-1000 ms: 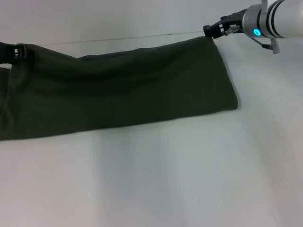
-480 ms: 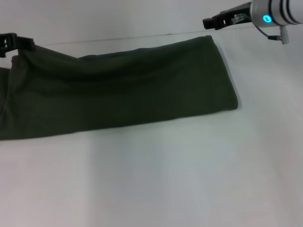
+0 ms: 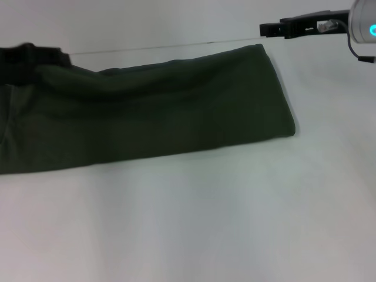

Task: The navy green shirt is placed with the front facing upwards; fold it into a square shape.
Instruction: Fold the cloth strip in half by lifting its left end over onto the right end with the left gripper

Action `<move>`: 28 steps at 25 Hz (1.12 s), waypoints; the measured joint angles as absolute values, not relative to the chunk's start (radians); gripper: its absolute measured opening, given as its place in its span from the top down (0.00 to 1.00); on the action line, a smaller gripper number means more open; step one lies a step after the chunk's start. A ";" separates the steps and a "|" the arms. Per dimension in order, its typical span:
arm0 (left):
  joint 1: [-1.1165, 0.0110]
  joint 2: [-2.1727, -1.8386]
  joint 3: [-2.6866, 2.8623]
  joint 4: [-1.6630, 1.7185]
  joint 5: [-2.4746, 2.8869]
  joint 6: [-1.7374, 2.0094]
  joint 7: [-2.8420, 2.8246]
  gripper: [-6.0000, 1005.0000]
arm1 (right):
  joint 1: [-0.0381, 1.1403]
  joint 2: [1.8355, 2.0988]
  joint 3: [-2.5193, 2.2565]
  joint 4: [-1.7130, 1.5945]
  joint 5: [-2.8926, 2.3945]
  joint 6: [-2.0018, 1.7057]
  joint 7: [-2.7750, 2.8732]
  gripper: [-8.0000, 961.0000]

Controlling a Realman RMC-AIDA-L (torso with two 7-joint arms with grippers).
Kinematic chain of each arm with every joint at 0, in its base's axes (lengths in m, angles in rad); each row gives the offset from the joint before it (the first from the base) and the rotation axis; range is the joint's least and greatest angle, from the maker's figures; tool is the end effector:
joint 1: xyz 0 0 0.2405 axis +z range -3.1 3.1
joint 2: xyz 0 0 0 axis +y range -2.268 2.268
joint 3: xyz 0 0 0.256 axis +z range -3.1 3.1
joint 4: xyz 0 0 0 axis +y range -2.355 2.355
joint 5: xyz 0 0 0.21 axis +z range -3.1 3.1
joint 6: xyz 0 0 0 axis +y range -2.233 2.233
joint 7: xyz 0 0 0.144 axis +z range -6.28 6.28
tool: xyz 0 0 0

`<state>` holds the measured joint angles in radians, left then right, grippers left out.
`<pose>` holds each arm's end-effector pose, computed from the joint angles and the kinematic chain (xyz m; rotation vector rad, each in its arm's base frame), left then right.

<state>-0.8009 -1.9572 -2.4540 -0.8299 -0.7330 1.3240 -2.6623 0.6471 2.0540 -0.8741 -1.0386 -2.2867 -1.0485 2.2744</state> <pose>-0.2257 0.4376 0.0772 -2.0807 -1.6683 -0.3837 0.2234 0.4380 0.0727 -2.1571 1.0234 0.3521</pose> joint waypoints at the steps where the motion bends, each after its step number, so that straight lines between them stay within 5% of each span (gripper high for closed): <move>1: -0.818 -1.950 -2.453 -0.779 -0.733 1.297 -2.648 0.14 | 0.643 2.056 -0.874 -1.036 -2.280 -1.045 2.266 0.40; 15: -0.912 -1.972 -2.363 -0.539 -0.726 0.891 -2.579 0.14 | 0.632 2.074 -0.874 -0.999 -2.286 -1.018 2.229 0.40; 22: -0.919 -2.036 -2.280 -0.532 -0.727 0.573 -2.475 0.14 | 0.634 2.079 -0.880 -0.973 -2.280 -0.988 2.219 0.40; 28: -0.879 -2.058 -2.248 -0.603 -0.725 0.532 -2.449 0.14 | 0.641 2.082 -0.882 -0.966 -2.282 -0.980 2.216 0.40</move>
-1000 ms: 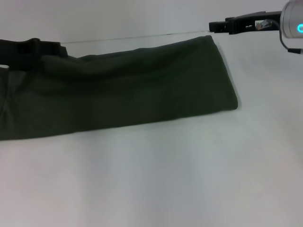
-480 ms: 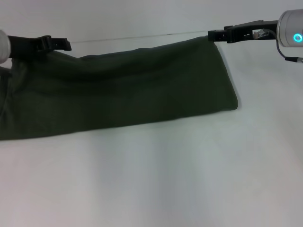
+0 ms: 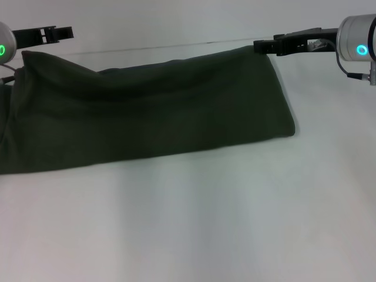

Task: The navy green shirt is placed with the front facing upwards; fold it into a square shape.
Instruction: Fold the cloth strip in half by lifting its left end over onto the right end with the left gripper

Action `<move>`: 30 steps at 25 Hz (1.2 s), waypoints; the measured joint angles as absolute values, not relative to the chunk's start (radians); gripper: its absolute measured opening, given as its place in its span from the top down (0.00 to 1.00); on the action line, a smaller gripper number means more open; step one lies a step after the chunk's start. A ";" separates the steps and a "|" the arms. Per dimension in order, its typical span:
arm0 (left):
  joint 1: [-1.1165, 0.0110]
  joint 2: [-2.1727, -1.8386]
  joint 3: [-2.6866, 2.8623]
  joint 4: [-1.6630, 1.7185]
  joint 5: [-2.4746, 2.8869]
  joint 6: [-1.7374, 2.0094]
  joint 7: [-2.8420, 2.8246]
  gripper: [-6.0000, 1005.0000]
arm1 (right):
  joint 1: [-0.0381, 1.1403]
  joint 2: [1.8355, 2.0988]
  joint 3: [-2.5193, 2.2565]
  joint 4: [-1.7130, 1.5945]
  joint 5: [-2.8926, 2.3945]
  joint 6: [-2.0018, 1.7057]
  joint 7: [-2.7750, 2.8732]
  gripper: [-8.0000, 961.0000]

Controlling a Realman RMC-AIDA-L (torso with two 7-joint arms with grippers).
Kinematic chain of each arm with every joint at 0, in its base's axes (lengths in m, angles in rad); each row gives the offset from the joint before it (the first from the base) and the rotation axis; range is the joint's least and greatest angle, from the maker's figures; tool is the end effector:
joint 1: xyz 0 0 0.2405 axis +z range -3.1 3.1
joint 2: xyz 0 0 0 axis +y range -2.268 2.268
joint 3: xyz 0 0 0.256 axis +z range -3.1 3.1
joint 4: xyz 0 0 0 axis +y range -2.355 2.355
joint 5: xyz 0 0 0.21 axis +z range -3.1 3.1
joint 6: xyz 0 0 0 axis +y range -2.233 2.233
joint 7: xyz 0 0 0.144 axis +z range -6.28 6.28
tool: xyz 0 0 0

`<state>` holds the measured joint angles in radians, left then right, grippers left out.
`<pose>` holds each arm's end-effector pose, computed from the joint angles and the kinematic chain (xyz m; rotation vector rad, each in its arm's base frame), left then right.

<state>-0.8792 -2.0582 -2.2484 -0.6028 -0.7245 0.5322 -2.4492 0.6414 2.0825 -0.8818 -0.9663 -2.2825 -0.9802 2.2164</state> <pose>-0.2226 0.4927 0.0238 -1.8760 -1.1362 -0.3281 0.2358 0.4352 0.0497 -2.1547 1.0367 0.3317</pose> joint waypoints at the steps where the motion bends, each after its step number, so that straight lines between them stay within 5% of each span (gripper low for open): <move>1: -0.857 -2.062 -2.250 -0.643 -0.727 0.577 -2.450 0.14 | 0.641 2.082 -0.882 -0.966 -2.281 -0.981 2.216 0.40; 8: -0.757 -2.042 -2.258 -0.837 -0.732 0.879 -2.547 0.14 | 0.641 2.083 -0.882 -0.967 -2.281 -0.980 2.222 0.40; 17: -0.874 -1.977 -2.253 -0.596 -0.719 0.827 -2.595 0.14 | 0.652 2.082 -0.882 -0.964 -2.284 -0.973 2.218 0.40; 25: -0.890 -2.043 -2.160 -0.521 -0.717 0.409 -2.531 0.14 | 0.650 2.082 -0.883 -0.937 -2.284 -0.946 2.216 0.40; 30: -0.888 -2.051 -2.155 -0.473 -0.669 0.315 -2.505 0.14 | 0.651 2.082 -0.888 -0.931 -2.284 -0.945 2.217 0.40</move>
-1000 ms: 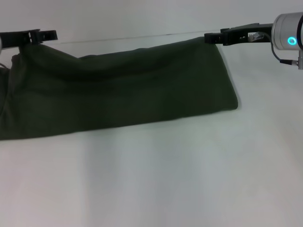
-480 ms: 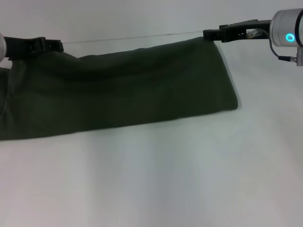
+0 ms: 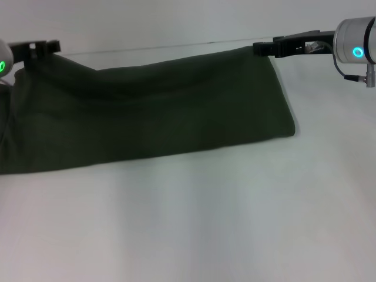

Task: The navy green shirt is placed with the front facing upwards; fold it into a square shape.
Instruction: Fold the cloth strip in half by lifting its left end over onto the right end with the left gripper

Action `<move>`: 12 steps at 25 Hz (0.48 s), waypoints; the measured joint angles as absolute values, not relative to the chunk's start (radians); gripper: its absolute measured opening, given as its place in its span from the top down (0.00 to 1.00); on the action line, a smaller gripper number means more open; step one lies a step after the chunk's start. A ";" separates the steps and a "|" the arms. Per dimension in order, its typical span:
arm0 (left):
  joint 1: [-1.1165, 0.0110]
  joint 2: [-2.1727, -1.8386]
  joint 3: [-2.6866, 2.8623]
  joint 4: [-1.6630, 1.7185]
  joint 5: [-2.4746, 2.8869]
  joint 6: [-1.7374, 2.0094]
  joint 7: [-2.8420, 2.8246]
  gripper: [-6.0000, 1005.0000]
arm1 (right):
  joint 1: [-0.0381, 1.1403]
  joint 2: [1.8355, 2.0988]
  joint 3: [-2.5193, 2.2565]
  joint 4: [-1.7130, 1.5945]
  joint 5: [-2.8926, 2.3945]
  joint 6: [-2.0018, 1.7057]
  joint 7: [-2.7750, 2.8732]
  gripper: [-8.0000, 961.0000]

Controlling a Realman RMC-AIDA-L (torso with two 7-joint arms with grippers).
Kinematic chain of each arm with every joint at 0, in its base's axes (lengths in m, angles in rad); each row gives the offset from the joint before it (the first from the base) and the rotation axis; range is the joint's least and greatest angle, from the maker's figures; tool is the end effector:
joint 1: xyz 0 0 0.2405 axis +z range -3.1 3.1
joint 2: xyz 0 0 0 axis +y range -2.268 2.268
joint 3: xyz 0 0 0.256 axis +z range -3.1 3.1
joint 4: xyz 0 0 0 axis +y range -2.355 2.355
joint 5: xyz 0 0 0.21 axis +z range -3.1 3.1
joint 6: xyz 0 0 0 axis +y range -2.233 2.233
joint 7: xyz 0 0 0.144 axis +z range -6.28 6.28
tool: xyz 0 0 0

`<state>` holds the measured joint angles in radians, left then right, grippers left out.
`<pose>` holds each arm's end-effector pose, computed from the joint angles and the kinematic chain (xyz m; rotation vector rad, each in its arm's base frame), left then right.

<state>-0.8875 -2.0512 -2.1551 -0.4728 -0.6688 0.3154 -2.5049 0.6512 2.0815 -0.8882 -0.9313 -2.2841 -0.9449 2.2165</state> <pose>-0.2450 0.4926 0.0136 -1.7832 -1.0674 -0.2311 0.2388 0.4379 0.0447 -2.1404 1.0477 0.3238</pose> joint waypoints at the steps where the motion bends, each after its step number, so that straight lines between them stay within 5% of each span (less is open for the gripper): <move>1: -0.856 -2.061 -2.157 -0.515 -0.668 0.355 -2.506 0.14 | 0.649 2.082 -0.889 -0.933 -2.284 -0.947 2.217 0.40; 6: -0.665 -2.155 -2.144 -0.880 -0.674 0.502 -2.503 0.14 | 0.636 2.081 -0.888 -0.944 -2.284 -0.951 2.217 0.40; 12: -0.633 -2.155 -2.180 -1.021 -0.679 0.747 -2.565 0.14 | 0.637 2.079 -0.889 -0.943 -2.284 -0.948 2.216 0.40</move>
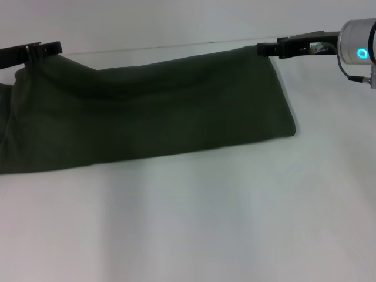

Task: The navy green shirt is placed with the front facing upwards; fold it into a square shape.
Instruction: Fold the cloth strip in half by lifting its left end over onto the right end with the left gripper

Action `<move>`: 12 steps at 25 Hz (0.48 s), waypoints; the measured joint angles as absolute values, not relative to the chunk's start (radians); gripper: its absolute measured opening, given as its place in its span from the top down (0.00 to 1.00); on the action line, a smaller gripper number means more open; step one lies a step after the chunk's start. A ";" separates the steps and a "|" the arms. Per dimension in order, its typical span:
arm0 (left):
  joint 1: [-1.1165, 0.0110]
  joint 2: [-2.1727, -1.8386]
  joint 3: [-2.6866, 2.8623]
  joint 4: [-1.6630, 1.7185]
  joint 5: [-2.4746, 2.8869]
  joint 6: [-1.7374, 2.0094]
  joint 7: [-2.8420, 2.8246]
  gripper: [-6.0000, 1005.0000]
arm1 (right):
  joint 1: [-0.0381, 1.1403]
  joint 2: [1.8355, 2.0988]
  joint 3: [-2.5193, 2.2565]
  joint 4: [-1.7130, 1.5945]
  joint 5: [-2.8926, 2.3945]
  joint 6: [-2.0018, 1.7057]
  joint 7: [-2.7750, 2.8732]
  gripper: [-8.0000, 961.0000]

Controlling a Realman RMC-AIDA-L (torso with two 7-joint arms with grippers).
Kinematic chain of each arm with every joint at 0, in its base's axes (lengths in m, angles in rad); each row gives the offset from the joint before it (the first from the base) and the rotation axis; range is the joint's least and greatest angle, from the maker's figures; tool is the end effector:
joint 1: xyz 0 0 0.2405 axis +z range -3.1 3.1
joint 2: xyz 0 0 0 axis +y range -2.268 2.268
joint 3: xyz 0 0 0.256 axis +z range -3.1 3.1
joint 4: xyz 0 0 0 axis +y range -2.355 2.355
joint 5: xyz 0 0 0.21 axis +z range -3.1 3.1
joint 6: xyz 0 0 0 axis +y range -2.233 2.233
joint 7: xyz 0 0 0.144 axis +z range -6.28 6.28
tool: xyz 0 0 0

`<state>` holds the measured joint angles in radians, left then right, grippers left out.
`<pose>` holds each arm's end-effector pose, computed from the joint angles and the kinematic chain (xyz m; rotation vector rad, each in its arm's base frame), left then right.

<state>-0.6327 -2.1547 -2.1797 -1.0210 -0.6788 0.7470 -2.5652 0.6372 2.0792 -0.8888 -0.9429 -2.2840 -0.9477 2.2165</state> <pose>-0.2308 0.4461 0.0401 -1.8823 -1.1792 -0.3732 0.2429 0.4356 0.0480 -2.1315 1.0486 0.3189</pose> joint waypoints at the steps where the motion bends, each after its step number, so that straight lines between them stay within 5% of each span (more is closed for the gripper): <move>1: -0.633 -2.155 -2.188 -1.026 -0.679 0.763 -2.566 0.14 | 0.637 2.078 -0.889 -0.941 -2.284 -0.948 2.216 0.40; 6: -0.649 -2.139 -2.214 -1.021 -0.687 0.856 -2.574 0.14 | 0.635 2.077 -0.889 -0.938 -2.284 -0.946 2.216 0.40; 12: -0.729 -2.063 -2.369 -0.913 -0.733 1.149 -2.576 0.14 | 0.637 2.073 -0.890 -0.937 -2.292 -0.965 2.217 0.40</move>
<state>-0.7290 -2.0632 -2.3692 -0.9127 -0.7330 1.1491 -2.5757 0.6372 2.0734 -0.8898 -0.9372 -2.2918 -0.9652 2.2165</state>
